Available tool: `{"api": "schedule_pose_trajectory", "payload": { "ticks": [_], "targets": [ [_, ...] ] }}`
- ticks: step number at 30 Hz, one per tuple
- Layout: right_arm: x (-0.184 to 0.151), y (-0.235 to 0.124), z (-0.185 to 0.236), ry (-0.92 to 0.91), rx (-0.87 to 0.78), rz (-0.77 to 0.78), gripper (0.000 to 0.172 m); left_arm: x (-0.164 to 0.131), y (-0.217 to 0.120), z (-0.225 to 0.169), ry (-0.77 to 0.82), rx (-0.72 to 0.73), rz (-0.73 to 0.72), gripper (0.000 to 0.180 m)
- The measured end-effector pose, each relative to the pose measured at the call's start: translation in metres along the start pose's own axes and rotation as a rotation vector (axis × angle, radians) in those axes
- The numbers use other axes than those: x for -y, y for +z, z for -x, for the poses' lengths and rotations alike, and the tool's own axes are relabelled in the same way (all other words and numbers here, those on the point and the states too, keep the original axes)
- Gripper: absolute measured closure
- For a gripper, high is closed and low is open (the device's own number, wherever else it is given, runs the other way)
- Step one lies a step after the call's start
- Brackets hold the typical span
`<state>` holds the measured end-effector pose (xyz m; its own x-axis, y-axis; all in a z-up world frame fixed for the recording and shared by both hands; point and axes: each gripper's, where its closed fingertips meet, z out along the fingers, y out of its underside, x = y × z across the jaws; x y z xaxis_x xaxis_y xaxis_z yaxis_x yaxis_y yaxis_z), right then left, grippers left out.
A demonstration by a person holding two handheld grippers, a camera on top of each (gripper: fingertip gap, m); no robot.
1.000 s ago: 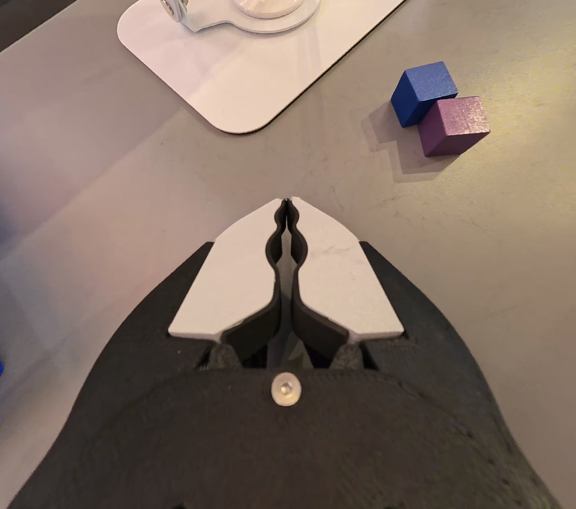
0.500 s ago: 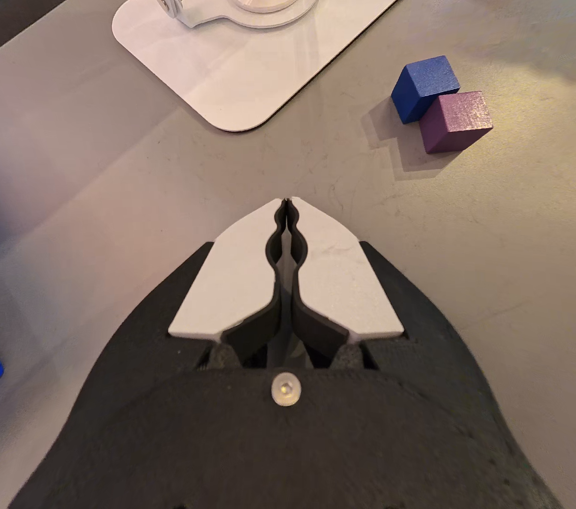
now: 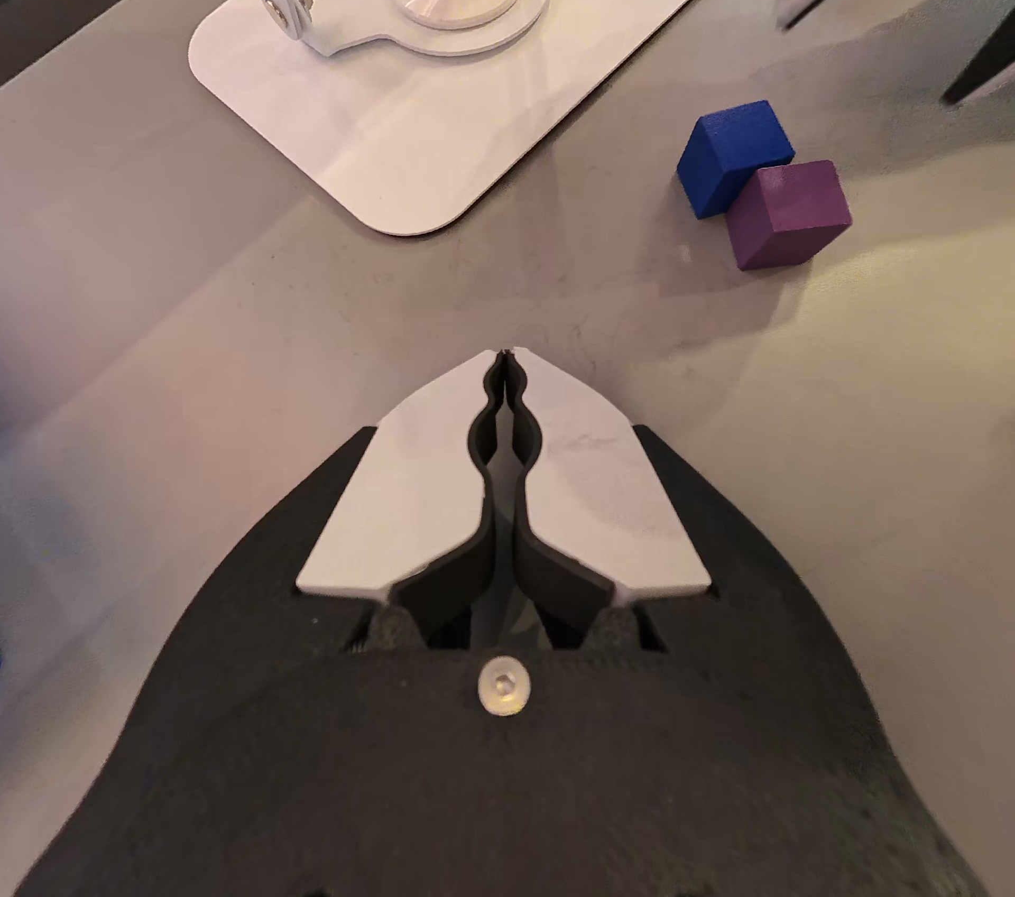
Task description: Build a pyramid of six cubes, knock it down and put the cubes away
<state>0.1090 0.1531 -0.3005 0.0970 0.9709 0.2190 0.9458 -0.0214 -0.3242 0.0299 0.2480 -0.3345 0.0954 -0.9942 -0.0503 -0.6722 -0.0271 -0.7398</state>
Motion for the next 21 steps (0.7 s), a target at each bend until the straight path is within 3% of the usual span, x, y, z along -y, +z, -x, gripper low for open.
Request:
{"api": "schedule_pose_trajectory", "payload": {
  "ticks": [6,9,11,14,17,21],
  "targets": [
    [0.004,0.024,-0.010,-0.144,0.095,0.057,0.126,0.000,0.000,-0.001,0.004,-0.008,0.004,0.180],
    [-0.005,0.033,-0.008,-0.154,0.156,0.098,0.130,-0.001,0.001,-0.002,0.007,-0.011,0.006,0.180],
    [-0.011,0.037,-0.006,-0.158,0.177,0.124,0.142,-0.001,0.001,-0.002,0.008,-0.012,0.008,0.180],
    [-0.012,0.036,-0.002,-0.133,0.186,0.119,0.144,-0.001,0.001,-0.002,0.010,-0.012,0.010,0.180],
    [-0.015,0.014,-0.001,-0.053,0.131,0.135,0.144,-0.001,0.001,-0.002,0.008,-0.012,0.008,0.180],
    [-0.039,-0.061,0.003,0.108,-0.018,0.143,0.144,-0.001,0.001,-0.003,0.014,-0.014,0.009,0.180]
  ]
}}
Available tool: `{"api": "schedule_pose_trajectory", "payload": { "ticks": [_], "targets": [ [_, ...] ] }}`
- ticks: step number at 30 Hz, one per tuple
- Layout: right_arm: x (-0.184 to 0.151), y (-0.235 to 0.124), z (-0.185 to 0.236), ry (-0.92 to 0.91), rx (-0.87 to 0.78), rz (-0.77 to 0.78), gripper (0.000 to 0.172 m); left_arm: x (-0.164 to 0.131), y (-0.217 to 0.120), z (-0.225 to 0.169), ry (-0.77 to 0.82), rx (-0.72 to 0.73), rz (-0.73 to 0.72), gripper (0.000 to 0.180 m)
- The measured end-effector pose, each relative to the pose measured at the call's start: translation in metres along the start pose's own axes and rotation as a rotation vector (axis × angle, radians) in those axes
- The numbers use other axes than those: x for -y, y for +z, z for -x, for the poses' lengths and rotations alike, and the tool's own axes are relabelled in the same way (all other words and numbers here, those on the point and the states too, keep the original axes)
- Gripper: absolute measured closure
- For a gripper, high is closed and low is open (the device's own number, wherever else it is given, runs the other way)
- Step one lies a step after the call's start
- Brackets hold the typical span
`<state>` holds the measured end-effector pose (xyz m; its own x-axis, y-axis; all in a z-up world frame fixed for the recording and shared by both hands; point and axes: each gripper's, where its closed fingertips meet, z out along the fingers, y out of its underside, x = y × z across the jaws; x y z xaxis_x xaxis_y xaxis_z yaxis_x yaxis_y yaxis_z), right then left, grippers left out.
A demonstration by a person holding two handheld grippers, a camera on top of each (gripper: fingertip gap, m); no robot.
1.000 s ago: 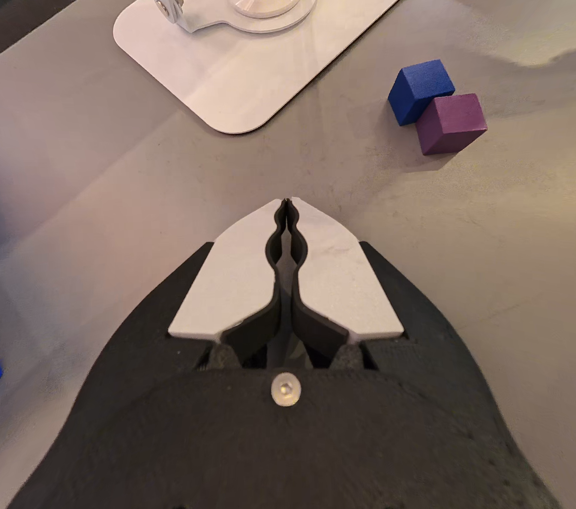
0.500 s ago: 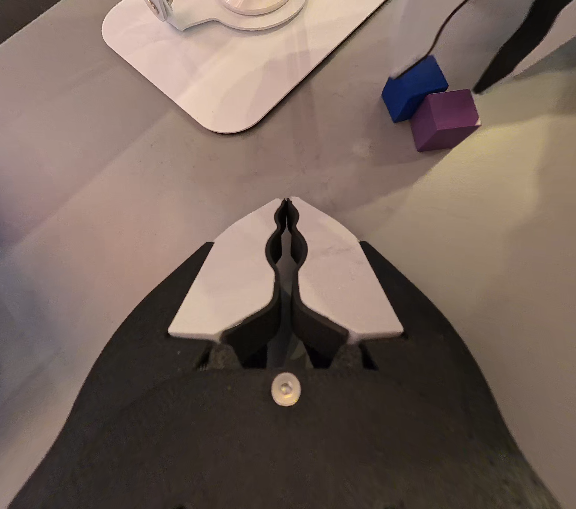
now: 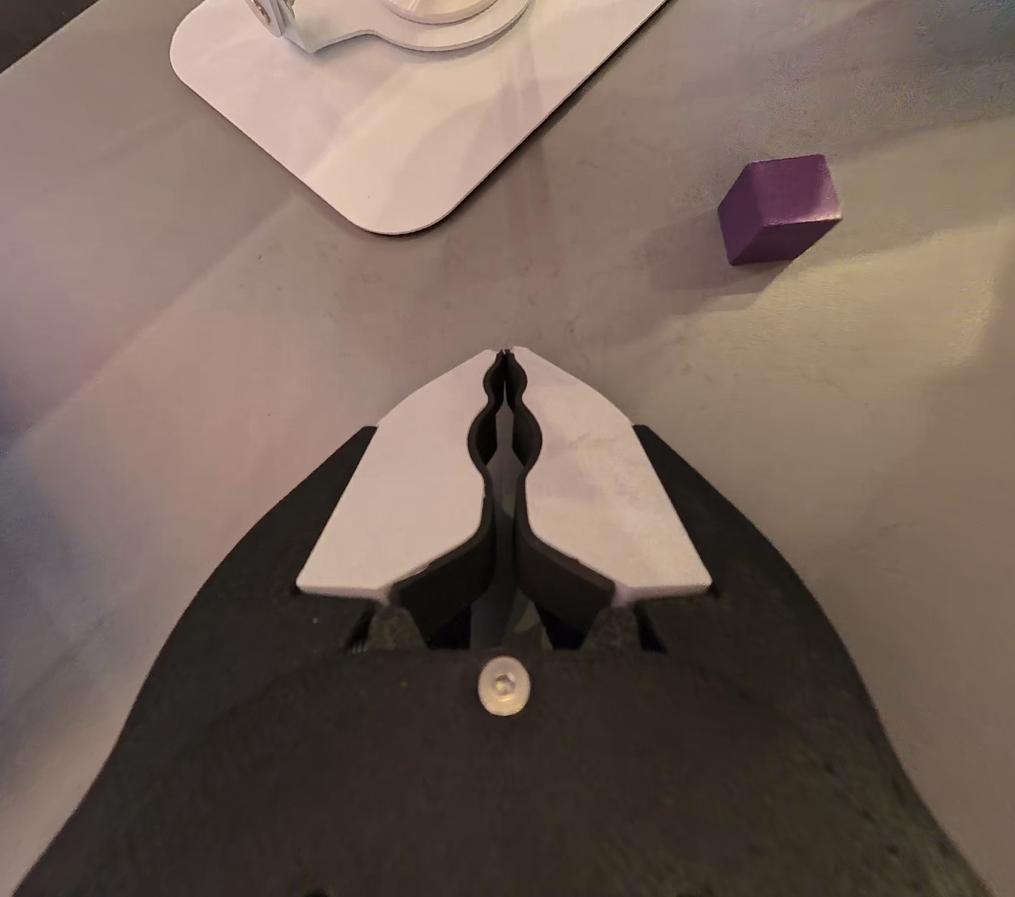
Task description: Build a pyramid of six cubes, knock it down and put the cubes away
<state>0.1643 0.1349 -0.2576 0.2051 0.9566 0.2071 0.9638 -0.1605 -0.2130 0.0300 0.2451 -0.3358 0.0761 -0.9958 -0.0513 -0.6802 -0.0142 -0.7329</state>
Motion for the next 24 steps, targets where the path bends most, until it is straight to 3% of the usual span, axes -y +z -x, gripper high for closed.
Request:
{"api": "schedule_pose_trajectory", "payload": {
  "ticks": [5,8,14,19,23,24],
  "targets": [
    [-0.116,-0.098,-0.006,0.389,-0.266,0.105,0.143,-0.001,0.001,0.000,0.003,0.002,0.008,0.180],
    [-0.193,-0.124,0.002,0.600,-0.348,0.182,0.143,-0.001,0.001,0.000,0.005,0.009,0.015,0.180],
    [-0.291,-0.083,0.022,0.853,-0.263,0.209,0.143,-0.002,0.002,0.003,0.003,0.030,0.023,0.180],
    [-0.327,-0.029,0.032,0.953,-0.141,0.188,0.143,-0.003,0.003,0.004,-0.001,0.042,0.034,0.180],
    [-0.344,-0.005,0.039,0.988,-0.101,0.225,0.142,-0.005,0.004,0.004,0.004,0.045,0.045,0.180],
    [-0.346,-0.005,0.039,0.999,-0.101,0.228,0.133,-0.005,0.004,0.004,0.006,0.045,0.047,0.180]
  ]
}}
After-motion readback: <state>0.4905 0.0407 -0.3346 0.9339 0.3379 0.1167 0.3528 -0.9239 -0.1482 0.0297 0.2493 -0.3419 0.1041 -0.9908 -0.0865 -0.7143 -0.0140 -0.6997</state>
